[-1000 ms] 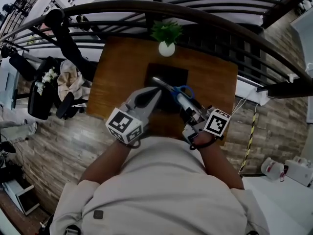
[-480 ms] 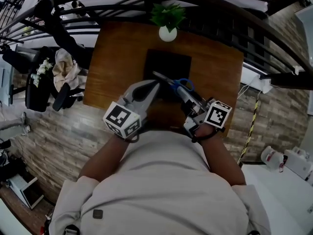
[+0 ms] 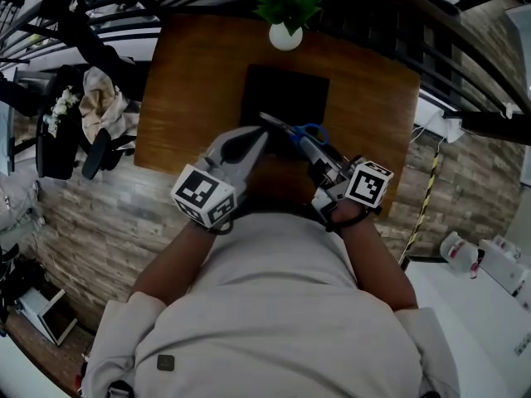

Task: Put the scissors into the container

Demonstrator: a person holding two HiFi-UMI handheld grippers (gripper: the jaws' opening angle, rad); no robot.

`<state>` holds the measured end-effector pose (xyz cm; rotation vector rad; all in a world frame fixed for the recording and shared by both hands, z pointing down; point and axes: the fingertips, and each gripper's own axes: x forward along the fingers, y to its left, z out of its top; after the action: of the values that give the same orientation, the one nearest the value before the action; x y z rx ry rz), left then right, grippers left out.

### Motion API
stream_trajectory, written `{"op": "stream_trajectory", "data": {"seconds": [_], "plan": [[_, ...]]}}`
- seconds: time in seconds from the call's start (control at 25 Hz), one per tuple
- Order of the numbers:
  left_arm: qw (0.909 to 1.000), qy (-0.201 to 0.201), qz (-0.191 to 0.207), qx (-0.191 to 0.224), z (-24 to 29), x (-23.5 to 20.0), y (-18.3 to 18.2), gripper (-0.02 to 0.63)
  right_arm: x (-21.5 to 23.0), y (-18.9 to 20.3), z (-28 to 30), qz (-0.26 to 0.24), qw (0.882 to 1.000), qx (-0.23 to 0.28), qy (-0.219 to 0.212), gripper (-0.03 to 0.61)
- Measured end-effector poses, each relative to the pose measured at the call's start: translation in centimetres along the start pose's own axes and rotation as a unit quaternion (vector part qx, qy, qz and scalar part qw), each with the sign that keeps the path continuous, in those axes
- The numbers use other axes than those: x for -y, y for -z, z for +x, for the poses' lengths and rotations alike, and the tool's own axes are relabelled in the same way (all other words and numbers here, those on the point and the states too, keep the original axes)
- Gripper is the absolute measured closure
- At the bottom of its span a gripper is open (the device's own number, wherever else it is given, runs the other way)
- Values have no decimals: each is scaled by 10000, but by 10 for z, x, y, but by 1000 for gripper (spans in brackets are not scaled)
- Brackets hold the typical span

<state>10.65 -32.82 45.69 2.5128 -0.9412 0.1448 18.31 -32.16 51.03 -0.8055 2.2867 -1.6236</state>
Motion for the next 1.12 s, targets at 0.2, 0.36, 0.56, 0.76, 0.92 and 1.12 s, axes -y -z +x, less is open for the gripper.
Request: {"op": "stream_trajectory", "data": {"seconds": [0.2, 0.36, 0.56, 0.76, 0.92, 1.12], "plan": [[9996, -71, -197, -186, 6, -18, 21, 611, 20, 5, 6, 25, 9998, -77, 178, 520], [9991, -37, -210, -359, 10, -24, 34, 612, 37, 10, 12, 72, 9994, -162, 281, 520], [9980, -32, -289, -555, 12, -33, 51, 611, 55, 18, 21, 128, 9989, -307, 340, 520], [9970, -65, -290, -711, 18, -42, 67, 611, 77, 26, 26, 282, 9974, -463, 483, 520], [9958, -96, -373, -831, 21, -51, 80, 611, 95, 33, 30, 297, 9954, -656, 632, 520], [9939, -143, -447, -1001, 21, -66, 95, 611, 115, 42, 37, 330, 9927, -839, 798, 520]]}}
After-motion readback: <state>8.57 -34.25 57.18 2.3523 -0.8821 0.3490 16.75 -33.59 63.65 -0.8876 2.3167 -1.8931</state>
